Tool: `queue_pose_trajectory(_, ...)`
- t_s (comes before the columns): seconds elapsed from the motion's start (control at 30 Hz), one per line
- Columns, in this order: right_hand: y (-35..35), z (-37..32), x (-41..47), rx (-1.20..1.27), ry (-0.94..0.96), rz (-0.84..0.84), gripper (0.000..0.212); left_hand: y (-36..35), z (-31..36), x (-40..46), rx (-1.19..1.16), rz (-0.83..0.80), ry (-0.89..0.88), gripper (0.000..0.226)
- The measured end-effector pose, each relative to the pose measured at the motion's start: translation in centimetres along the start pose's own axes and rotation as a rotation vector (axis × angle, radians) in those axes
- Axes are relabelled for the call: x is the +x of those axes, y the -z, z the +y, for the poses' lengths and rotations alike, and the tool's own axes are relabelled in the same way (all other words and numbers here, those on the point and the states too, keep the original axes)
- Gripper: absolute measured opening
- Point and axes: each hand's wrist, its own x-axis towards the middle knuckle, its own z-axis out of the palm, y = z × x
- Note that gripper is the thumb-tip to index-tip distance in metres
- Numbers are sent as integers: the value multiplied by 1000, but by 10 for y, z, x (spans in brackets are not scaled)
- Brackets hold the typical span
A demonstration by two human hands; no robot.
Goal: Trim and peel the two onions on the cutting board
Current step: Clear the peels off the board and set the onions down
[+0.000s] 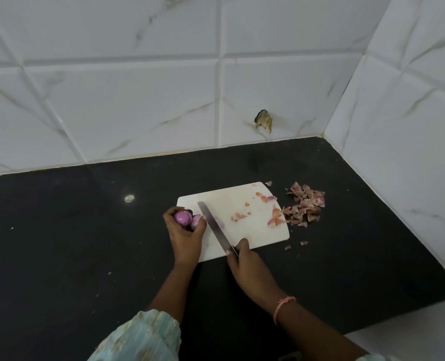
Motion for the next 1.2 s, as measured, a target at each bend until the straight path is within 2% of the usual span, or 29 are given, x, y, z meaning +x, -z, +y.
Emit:
queue_pose_trajectory(0.3, 66, 68, 24, -27, -171, 248, 15, -2, 1, -1, 15, -9, -9, 54)
queue_pose_trajectory(0.47, 103, 92, 28, 72, -265, 474, 12, -4, 3, -1, 60, -11, -6, 56)
queue_pose_trajectory(0.57, 103, 90, 35, 59, -265, 450, 12, -10, 6, -1, 76, 5, 4, 58)
queue_pose_trajectory(0.7, 85, 70, 42, 85, -123, 478, 16, -16, 14, 11, 157, -55, 6, 60)
queue_pose_trajectory(0.87, 55, 41, 55, -38, -20, 322, 22, -21, 14, 30, 379, -359, -48, 63)
queue_pose_trajectory(0.93, 47, 37, 60, -63, -35, 292, 25, -25, 9, 32, 502, -415, -94, 64)
queue_pose_trajectory(1.1, 39, 41, 67, -91, -23, 289, 26, -26, -1, 37, 728, -360, -108, 80)
queue_pose_trajectory(1.2, 36, 43, 67, -150, 6, 294, 27, -28, 3, 42, 793, -359, -65, 64)
